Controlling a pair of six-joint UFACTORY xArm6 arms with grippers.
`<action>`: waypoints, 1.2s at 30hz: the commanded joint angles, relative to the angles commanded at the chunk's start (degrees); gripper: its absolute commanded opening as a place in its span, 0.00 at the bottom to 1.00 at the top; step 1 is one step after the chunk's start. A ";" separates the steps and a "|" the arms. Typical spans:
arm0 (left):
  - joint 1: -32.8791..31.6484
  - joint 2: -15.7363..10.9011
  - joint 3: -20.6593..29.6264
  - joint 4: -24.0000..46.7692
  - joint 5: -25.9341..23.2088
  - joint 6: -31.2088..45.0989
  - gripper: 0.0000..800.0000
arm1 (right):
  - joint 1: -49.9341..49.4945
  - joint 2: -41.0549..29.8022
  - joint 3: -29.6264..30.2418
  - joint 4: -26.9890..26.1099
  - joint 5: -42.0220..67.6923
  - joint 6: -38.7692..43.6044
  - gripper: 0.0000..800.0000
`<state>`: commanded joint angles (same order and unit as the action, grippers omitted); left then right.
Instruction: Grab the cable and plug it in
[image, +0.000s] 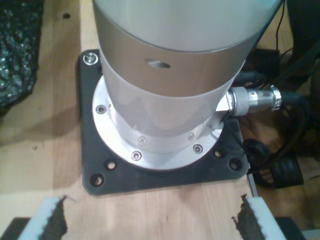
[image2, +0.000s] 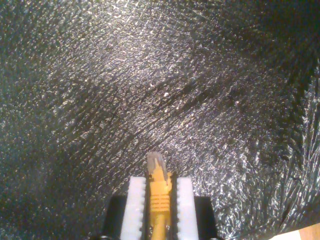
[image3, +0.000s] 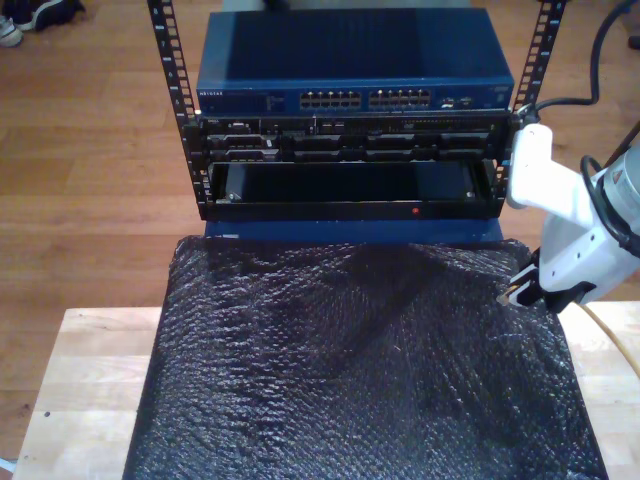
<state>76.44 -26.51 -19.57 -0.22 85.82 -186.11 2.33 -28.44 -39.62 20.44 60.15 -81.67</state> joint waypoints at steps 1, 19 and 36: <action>0.00 -0.26 0.35 -0.09 -0.53 0.53 1.00 | 0.00 0.00 0.00 0.00 -0.09 0.00 0.00; 3.87 -0.26 2.64 -0.18 -5.98 8.70 1.00 | 0.09 0.00 -0.35 0.00 0.00 0.00 0.00; 5.36 0.00 9.58 -0.35 -18.20 11.16 1.00 | 0.09 0.00 -0.44 0.09 0.00 0.00 0.00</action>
<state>81.80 -26.51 -9.99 -0.57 67.63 -174.95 2.42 -28.44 -40.05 20.53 60.15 -81.67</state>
